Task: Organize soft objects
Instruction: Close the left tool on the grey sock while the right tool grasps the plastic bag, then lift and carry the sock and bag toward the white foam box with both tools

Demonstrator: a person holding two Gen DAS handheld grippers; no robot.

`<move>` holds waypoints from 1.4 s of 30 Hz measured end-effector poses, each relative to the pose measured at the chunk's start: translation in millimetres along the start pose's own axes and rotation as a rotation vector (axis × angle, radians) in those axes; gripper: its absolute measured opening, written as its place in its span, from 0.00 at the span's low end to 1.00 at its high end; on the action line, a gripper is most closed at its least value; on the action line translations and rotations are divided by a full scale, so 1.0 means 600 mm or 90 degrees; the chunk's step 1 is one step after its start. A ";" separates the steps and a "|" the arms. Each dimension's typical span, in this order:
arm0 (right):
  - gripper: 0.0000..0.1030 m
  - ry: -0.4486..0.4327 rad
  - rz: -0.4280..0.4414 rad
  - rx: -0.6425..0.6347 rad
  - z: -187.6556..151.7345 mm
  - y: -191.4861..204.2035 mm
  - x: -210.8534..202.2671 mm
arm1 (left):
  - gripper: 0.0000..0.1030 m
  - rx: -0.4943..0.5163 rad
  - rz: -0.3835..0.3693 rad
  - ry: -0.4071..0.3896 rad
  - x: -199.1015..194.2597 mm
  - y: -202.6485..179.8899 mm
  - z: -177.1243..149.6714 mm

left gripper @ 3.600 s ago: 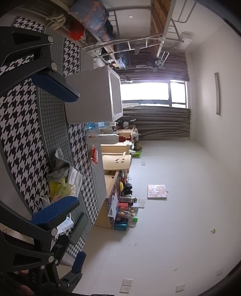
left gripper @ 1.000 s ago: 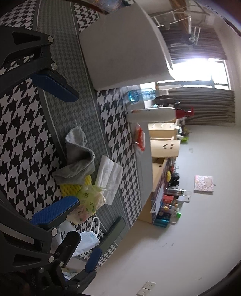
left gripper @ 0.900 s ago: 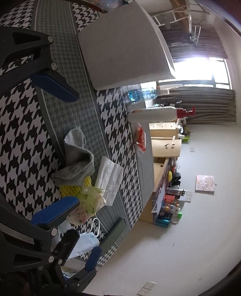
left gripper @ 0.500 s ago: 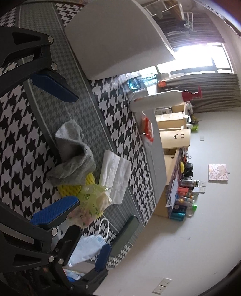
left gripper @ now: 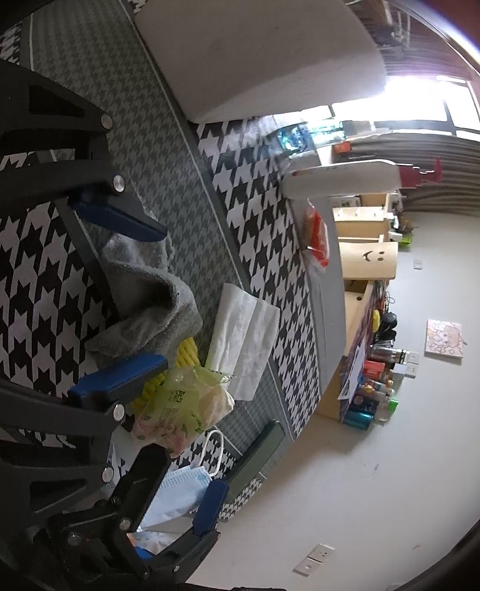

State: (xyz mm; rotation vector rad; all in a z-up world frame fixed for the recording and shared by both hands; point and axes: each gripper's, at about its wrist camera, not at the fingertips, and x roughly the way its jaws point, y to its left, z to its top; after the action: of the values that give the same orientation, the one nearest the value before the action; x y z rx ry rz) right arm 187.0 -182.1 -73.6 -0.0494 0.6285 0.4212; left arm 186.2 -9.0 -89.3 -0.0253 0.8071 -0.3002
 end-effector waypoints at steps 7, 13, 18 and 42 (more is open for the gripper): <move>0.99 0.012 0.013 -0.007 0.005 0.006 0.014 | 0.35 0.011 -0.017 0.007 0.006 -0.004 -0.003; 0.90 0.034 0.028 -0.018 0.004 0.015 0.027 | 0.17 0.014 -0.029 -0.011 -0.001 -0.003 -0.008; 0.71 0.070 0.049 -0.028 -0.001 0.024 0.039 | 0.14 0.002 -0.038 -0.008 0.001 0.007 -0.013; 0.28 0.056 0.038 -0.011 0.012 0.022 0.009 | 0.11 0.012 -0.052 -0.065 -0.038 0.002 -0.013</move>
State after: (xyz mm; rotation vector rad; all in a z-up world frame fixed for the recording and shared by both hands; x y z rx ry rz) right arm 189.8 -166.7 -70.0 -0.0665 0.7140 0.4846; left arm 165.9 -0.7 -78.9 -0.0562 0.7028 -0.3805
